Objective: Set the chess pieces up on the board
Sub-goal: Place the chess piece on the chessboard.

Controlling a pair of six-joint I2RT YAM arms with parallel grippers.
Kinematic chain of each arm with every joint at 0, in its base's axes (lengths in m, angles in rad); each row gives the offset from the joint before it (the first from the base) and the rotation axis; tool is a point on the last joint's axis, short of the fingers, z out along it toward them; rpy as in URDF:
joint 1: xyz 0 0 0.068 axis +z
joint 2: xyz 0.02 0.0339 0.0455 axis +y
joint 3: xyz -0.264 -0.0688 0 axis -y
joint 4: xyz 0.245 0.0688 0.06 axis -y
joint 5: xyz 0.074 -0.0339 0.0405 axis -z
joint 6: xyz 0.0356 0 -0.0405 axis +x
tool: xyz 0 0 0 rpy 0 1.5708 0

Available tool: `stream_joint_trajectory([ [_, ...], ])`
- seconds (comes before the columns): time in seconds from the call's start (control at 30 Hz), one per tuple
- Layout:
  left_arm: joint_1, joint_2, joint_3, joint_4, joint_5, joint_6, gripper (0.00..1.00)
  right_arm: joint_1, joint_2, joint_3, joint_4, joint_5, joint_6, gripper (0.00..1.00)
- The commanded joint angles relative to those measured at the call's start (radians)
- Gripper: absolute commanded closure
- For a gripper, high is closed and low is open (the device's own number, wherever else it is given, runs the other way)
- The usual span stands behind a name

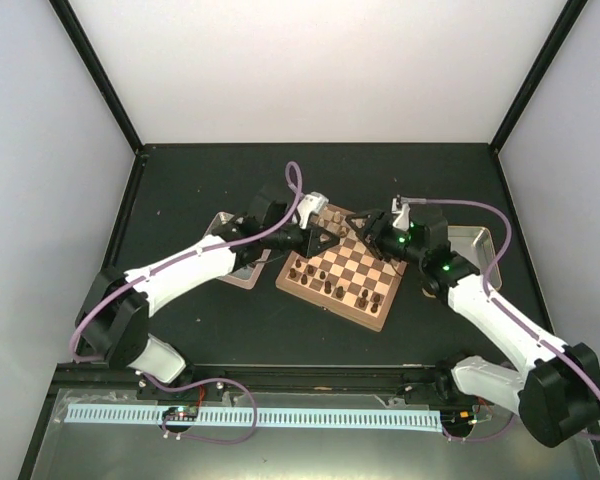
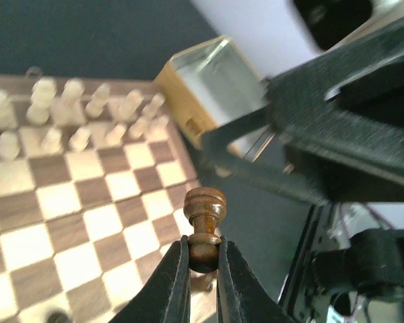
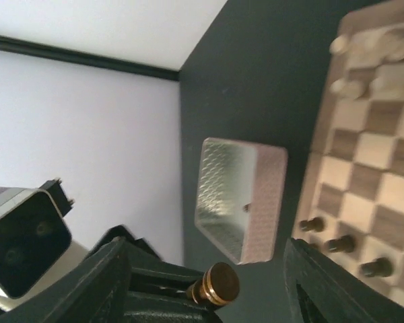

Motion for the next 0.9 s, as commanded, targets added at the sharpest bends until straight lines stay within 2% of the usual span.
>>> stream_joint_trajectory([
  [0.0,-0.024,0.055,0.157,-0.576,-0.151,0.200,0.99,-0.006,-0.067,0.032,-0.250,0.234,-0.216,0.35],
  [0.13,-0.048,0.180,0.325,-0.900,-0.294,0.256,0.98,-0.008,-0.126,0.025,-0.364,0.431,-0.302,0.35],
  [0.23,-0.072,0.276,0.442,-1.038,-0.374,0.278,0.98,-0.009,-0.170,0.015,-0.412,0.524,-0.333,0.34],
  [0.5,-0.092,0.491,0.717,-1.232,-0.437,0.294,0.99,-0.012,-0.250,-0.037,-0.438,0.585,-0.339,0.34],
  [0.87,-0.141,0.637,0.895,-1.298,-0.383,0.311,0.95,-0.012,-0.295,-0.075,-0.455,0.608,-0.343,0.33],
])
